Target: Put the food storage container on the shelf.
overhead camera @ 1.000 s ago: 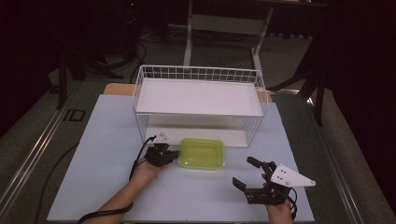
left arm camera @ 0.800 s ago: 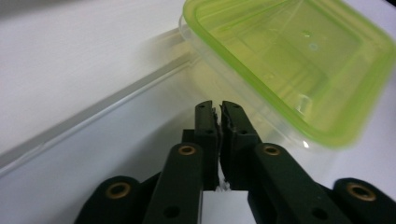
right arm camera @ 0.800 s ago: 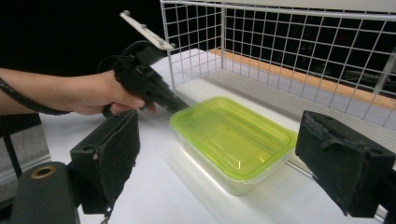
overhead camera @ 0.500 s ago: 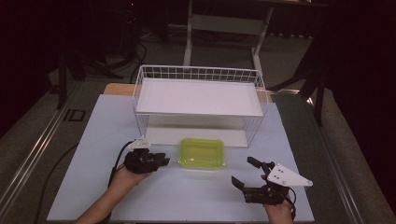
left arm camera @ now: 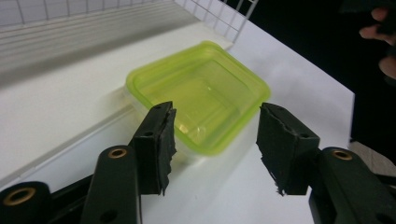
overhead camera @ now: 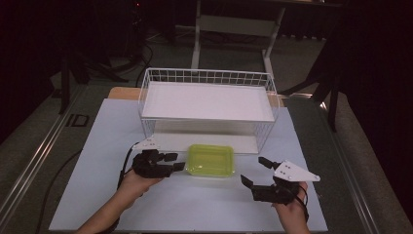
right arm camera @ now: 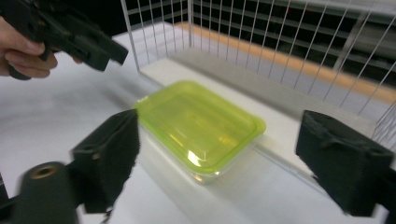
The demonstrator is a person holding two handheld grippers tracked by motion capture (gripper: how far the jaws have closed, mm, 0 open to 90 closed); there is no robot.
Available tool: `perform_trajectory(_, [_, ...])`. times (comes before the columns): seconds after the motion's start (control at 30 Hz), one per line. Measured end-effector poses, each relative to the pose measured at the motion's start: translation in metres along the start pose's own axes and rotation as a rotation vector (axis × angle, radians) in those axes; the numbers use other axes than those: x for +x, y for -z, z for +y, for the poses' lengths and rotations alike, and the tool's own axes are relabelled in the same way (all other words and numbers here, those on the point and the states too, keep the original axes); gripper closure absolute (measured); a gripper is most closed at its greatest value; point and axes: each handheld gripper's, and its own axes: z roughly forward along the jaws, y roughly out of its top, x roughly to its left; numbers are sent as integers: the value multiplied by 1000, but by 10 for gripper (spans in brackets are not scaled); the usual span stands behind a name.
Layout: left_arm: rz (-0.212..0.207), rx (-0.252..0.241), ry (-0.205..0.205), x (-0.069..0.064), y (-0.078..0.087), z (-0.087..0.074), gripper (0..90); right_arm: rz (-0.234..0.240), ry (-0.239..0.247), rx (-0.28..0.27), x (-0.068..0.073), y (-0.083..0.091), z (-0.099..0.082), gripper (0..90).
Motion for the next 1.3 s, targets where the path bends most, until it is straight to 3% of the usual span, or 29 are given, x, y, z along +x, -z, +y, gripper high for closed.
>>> perform_trajectory(0.1, [1,6,8,0,-8,7,447,-1,-60,44,-5,-11,3,121])
perform_trajectory(0.13, [1,6,8,0,-8,7,447,-1,-60,44,-5,-11,3,121])
perform_trajectory(0.17, [-6,11,20,2,-14,10,446,9,-102,59,-9,-23,4,113])
perform_trajectory(0.23, [-6,16,41,4,-20,13,446,-12,-117,70,-10,-30,5,113])
perform_trajectory(0.37, [12,15,78,9,-28,16,445,-12,-162,105,-15,-42,5,121])
perform_trajectory(0.4, [16,17,100,12,-31,16,435,-17,-191,140,-20,-55,5,142])
perform_trajectory(0.5, [7,36,123,15,-34,16,421,-16,-219,163,-22,-64,3,148])
perform_trajectory(0.6, [22,69,153,18,-41,14,368,-20,-294,195,-29,-80,-3,212])
perform_trajectory(0.63, [28,66,167,19,-43,13,368,-20,-294,195,-29,-80,-3,212])
perform_trajectory(0.77, [22,91,212,23,-50,9,365,0,-389,230,-35,-94,-12,276])
perform_trajectory(0.8, [37,104,218,23,-54,8,368,3,-415,251,-35,-98,-14,295])
perform_trajectory(0.9, [41,142,228,24,-60,6,387,-7,-445,282,-34,-103,-18,335])
perform_trajectory(0.93, [64,156,230,23,-63,4,420,8,-485,307,-36,-108,-21,377])
perform_trajectory(1.0, [72,158,231,24,-63,4,439,-1,-504,318,-36,-109,-22,417])
perform_trajectory(1.03, [81,156,233,25,-62,4,524,-3,-533,332,-38,-111,-23,464])
perform_trajectory(1.07, [79,152,241,26,-61,3,552,-11,-548,339,-39,-111,-24,535])
perform_trajectory(1.1, [76,154,251,27,-61,2,552,-11,-548,339,-39,-111,-24,535])
perform_trajectory(1.17, [88,171,254,28,-62,0,603,3,-607,354,-44,-112,-26,601])
perform_trajectory(1.3, [91,174,255,25,-65,0,638,10,-624,368,-46,-112,-27,661])
